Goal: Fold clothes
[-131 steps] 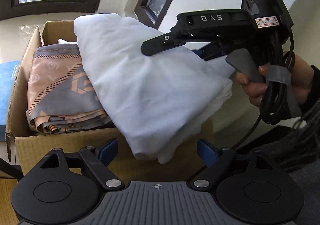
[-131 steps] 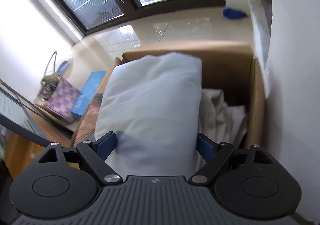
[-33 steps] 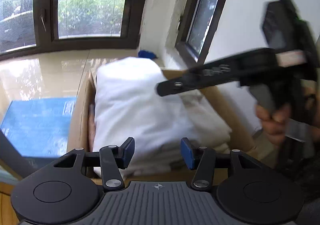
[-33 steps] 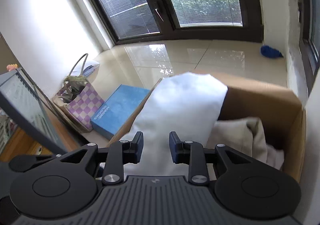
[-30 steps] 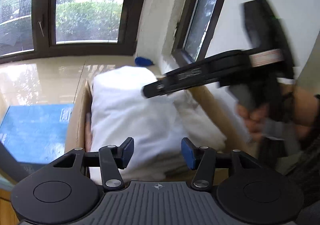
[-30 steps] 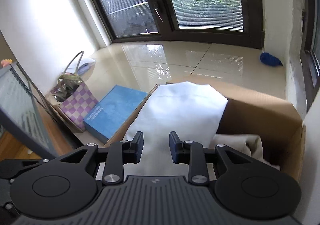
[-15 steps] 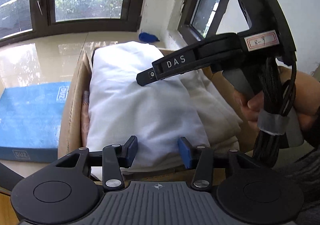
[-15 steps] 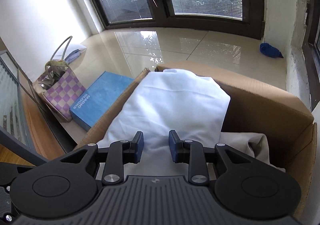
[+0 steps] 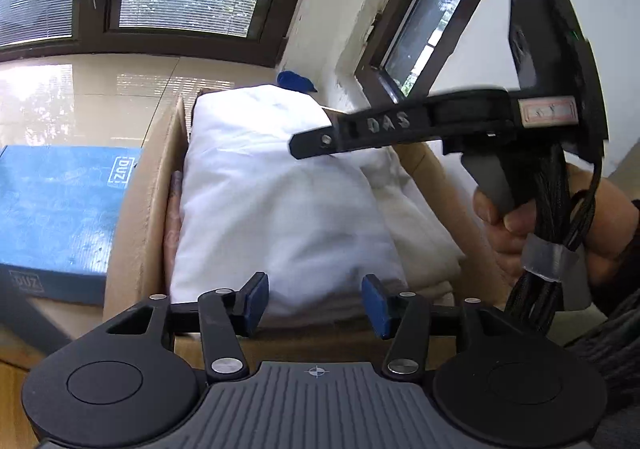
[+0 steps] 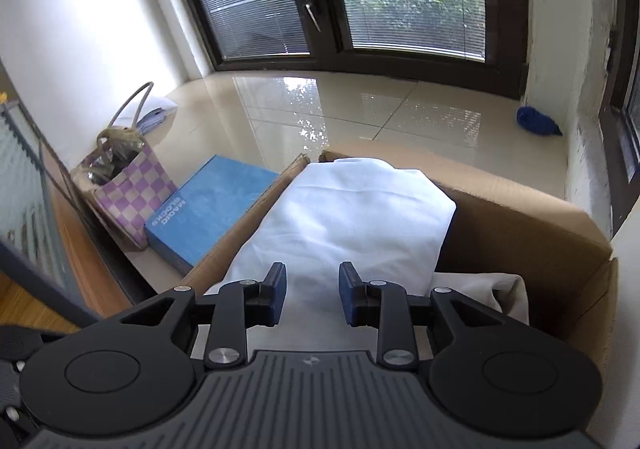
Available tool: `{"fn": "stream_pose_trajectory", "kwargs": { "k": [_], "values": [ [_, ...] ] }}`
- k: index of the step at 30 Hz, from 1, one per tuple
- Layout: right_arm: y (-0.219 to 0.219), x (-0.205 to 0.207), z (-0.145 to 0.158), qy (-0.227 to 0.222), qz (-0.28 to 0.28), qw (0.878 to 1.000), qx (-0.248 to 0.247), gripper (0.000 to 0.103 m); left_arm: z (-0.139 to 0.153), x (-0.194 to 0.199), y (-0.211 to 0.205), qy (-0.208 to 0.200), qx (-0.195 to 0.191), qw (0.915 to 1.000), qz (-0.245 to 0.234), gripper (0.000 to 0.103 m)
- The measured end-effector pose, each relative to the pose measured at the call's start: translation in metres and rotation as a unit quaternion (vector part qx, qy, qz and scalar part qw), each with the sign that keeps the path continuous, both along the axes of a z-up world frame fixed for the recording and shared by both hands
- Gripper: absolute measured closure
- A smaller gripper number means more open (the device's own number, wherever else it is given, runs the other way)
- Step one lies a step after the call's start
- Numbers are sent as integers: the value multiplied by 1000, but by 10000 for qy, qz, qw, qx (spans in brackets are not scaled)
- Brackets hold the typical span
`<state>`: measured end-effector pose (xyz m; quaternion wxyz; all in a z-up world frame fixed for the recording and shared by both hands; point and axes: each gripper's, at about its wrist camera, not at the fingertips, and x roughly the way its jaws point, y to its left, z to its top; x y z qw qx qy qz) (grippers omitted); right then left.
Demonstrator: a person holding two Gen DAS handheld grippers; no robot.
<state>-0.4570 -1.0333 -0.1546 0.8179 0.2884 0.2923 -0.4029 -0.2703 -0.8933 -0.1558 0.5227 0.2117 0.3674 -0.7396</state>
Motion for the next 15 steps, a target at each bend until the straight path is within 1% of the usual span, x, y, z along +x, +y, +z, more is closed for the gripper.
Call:
{"fn": "stream_pose_trajectory", "kwargs": {
  "k": [1, 3, 4, 7, 11, 15],
  "values": [
    [7, 1, 1, 98, 77, 9999, -31, 70, 3, 1, 5, -22, -45, 10000, 6, 44],
    [22, 3, -1, 338, 237, 9991, -114, 70, 10, 0, 15, -95, -135, 9999, 23, 37],
    [30, 4, -3, 466, 313, 9983, -161, 70, 13, 0, 19, -133, -170, 9998, 36, 36],
    [54, 2, -8, 713, 373, 9965, -239, 70, 20, -2, 29, -315, -225, 9992, 84, 29],
    [77, -6, -9, 763, 196, 9967, -174, 70, 24, -7, 37, -605, -321, 9976, 116, 16],
    [92, -16, -2, 715, -13, 9974, -81, 70, 25, -9, 41, -784, -350, 9962, 150, 10]
  ]
}}
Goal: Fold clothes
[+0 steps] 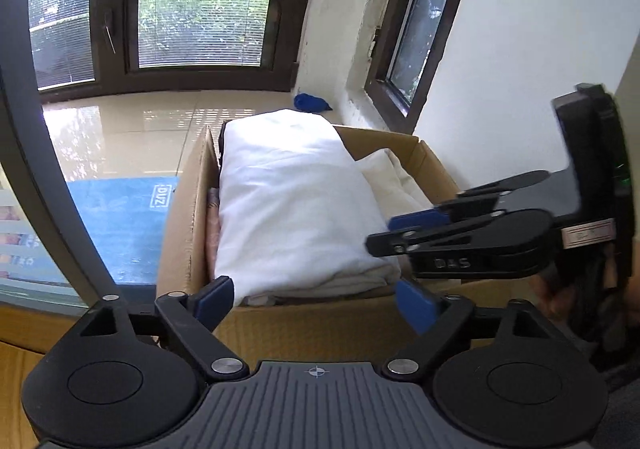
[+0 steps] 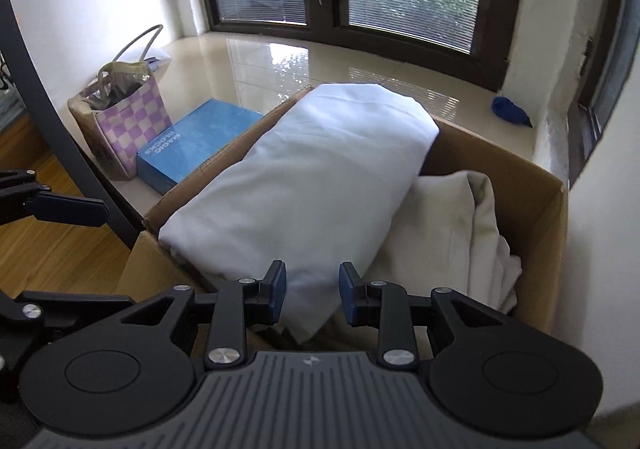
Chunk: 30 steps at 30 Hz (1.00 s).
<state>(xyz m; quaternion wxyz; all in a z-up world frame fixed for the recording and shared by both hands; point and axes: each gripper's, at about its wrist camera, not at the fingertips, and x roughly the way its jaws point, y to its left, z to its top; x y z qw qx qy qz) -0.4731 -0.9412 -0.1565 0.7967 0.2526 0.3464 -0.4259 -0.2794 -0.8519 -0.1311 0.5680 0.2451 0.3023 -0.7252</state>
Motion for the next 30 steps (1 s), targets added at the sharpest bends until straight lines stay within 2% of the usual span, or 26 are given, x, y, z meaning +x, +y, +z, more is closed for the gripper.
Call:
{"fn": "stream_pose_trajectory", "kwargs": {
  "k": [5, 8, 13, 15, 20, 26, 30],
  "values": [
    [16, -12, 16, -146, -244, 9996, 52, 67, 2, -9, 6, -148, 104, 9998, 122, 3],
    [28, -22, 24, -178, -381, 9991, 36, 53, 5, -14, 9, -120, 107, 9997, 167, 0],
    [43, -33, 34, -149, -513, 9986, -13, 44, 10, -23, 16, -171, 71, 9994, 302, 0],
    [50, -37, 37, -138, -565, 9983, -56, 34, 12, -27, 19, -277, -3, 9988, 405, 0],
    [65, -48, 43, -155, -801, 9965, -160, 19, 14, -38, 30, -606, -177, 9966, 534, 0],
    [76, -62, 38, -217, -1197, 9926, -70, 12, 11, -47, 34, -502, -18, 9974, 516, 0],
    [81, -72, 33, -232, -1401, 9899, -40, 6, 11, -51, 32, -617, 35, 9967, 533, 0]
  ]
}}
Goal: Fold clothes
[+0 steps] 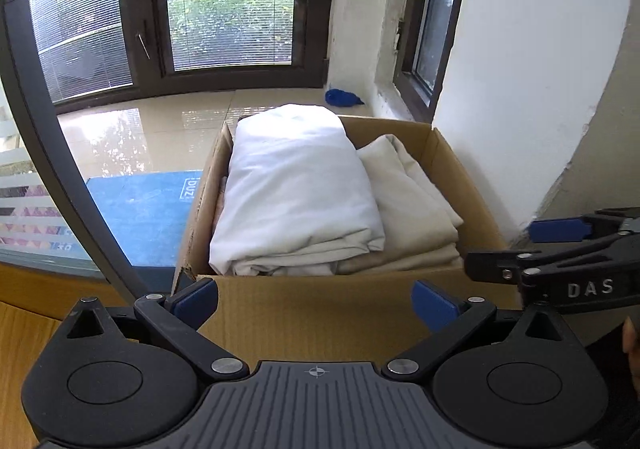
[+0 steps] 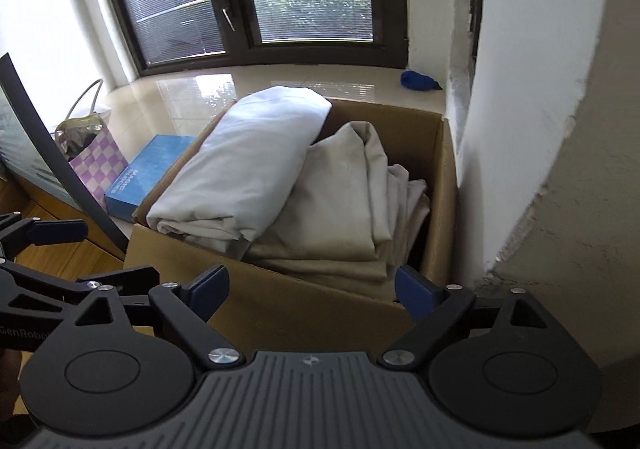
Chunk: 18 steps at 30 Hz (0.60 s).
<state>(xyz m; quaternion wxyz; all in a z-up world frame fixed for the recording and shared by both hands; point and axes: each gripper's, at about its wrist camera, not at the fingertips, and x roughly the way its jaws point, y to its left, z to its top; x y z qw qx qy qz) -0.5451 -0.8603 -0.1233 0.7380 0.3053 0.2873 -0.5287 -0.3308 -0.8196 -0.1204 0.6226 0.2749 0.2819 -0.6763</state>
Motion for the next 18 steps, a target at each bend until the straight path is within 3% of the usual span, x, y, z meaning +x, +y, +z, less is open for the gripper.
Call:
{"fn": "stream_pose_trajectory", "kwargs": {
  "k": [5, 18],
  "values": [
    [1, -8, 1, -3, -76, 10000, -59, 1, 0, -3, -5, -143, 63, 9997, 164, 0],
    [0, -9, -6, 60, 50, 10000, 15, 1, -2, -13, -10, -272, 160, 9985, 442, 0]
  ]
}}
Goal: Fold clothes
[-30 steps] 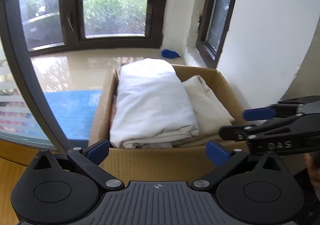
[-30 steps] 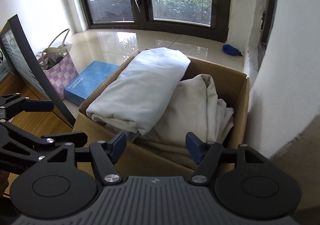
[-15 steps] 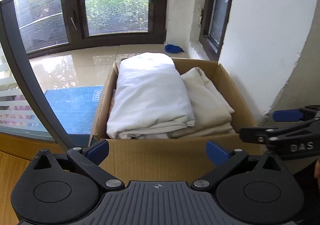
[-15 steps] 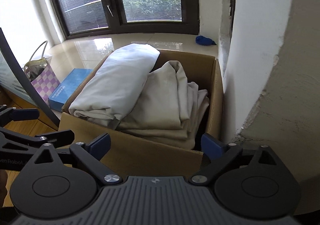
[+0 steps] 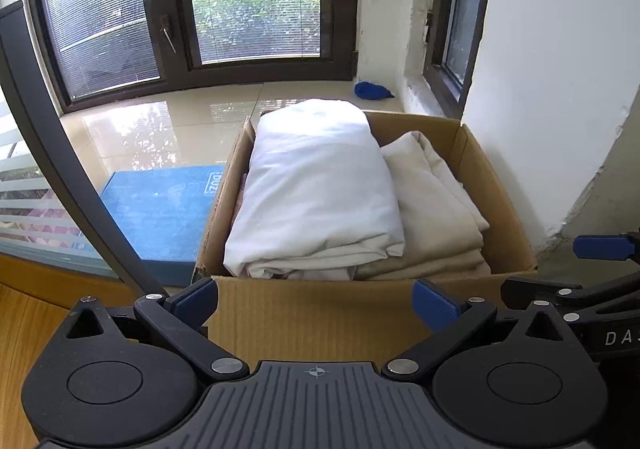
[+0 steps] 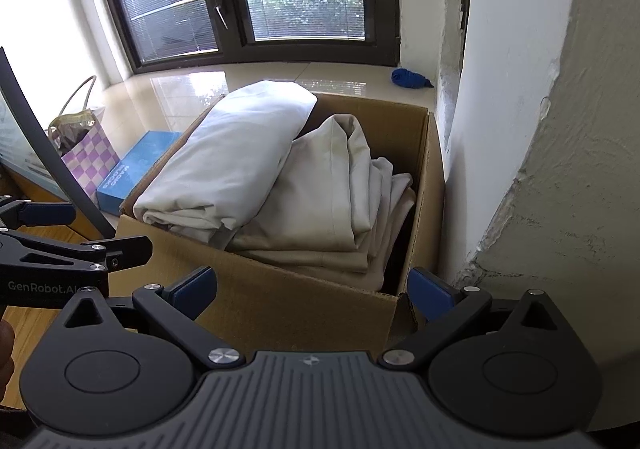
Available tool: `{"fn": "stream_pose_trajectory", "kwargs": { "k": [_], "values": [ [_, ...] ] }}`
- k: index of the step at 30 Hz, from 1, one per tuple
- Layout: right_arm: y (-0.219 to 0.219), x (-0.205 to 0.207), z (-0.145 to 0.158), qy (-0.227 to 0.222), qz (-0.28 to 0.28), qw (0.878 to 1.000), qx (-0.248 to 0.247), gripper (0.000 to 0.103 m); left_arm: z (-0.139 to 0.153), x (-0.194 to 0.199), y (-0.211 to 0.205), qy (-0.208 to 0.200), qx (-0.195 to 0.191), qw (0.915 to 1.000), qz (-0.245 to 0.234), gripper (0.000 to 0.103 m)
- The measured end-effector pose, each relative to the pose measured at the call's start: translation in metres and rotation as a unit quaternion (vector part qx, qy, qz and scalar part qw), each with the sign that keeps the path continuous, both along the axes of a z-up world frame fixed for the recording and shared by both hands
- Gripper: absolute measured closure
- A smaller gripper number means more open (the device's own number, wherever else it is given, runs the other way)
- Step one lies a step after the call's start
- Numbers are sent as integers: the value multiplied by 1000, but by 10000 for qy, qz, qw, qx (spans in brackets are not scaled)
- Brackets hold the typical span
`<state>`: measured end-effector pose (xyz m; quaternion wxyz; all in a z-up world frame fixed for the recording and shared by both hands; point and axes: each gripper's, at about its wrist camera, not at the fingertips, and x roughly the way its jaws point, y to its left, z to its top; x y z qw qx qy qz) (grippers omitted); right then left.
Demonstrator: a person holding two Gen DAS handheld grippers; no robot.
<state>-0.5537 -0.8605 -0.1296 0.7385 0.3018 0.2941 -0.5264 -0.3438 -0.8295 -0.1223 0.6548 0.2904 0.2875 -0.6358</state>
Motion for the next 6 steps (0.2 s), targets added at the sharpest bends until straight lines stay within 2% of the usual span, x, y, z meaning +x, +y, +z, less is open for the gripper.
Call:
{"fn": "stream_pose_trajectory", "kwargs": {
  "k": [6],
  "values": [
    [1, -1, -4, -1, 45, 10000, 37, 1, 1, -5, 5, -33, -50, 10000, 40, 0]
  ]
}}
